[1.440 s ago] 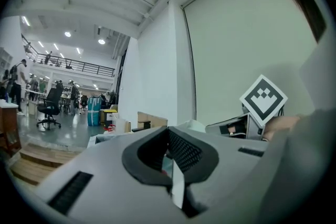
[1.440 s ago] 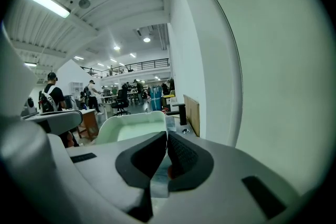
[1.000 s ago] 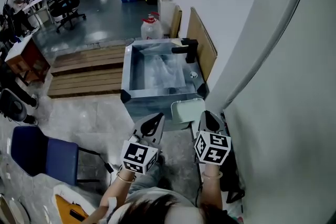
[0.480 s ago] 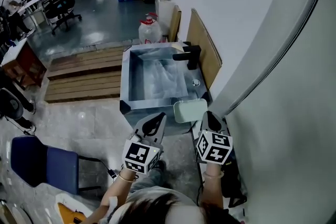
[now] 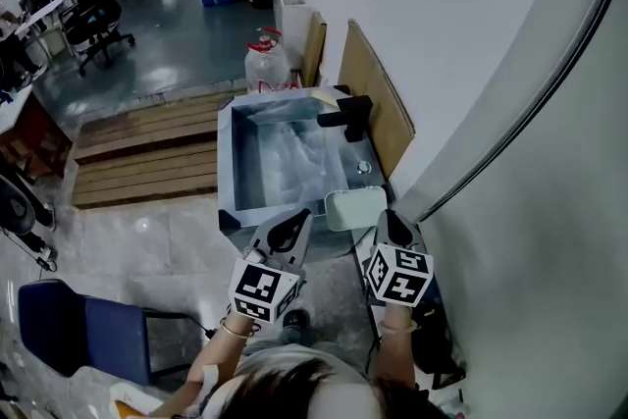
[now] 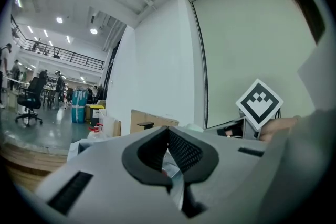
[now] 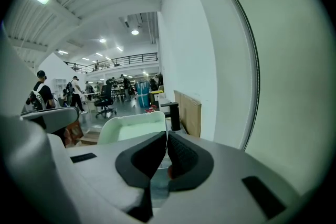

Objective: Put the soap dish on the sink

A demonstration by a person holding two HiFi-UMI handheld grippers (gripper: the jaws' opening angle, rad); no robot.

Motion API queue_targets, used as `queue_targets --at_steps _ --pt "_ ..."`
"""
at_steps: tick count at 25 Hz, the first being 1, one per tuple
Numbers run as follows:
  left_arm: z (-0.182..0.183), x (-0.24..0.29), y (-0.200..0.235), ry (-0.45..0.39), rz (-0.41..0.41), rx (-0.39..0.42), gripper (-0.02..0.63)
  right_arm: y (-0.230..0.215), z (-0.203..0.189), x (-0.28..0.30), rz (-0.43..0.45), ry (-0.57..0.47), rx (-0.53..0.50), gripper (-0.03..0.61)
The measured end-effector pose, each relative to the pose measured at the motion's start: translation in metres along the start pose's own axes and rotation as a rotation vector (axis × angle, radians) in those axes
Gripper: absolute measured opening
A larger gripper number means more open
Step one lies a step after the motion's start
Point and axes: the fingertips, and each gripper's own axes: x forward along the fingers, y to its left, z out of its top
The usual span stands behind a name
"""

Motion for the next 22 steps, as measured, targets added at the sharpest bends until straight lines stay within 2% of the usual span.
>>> queue_targets --at_steps 12,22 --pt "-0.005 0.036 0.013 0.011 -0.083 -0.024 0.009 0.0 -0.001 0.025 -0.041 0.024 0.019 0.031" --pt "-0.011 0.075 0.019 0.028 -0.104 -0.022 0.009 -0.022 -0.006 0.06 -0.049 0.06 0.026 0.031"
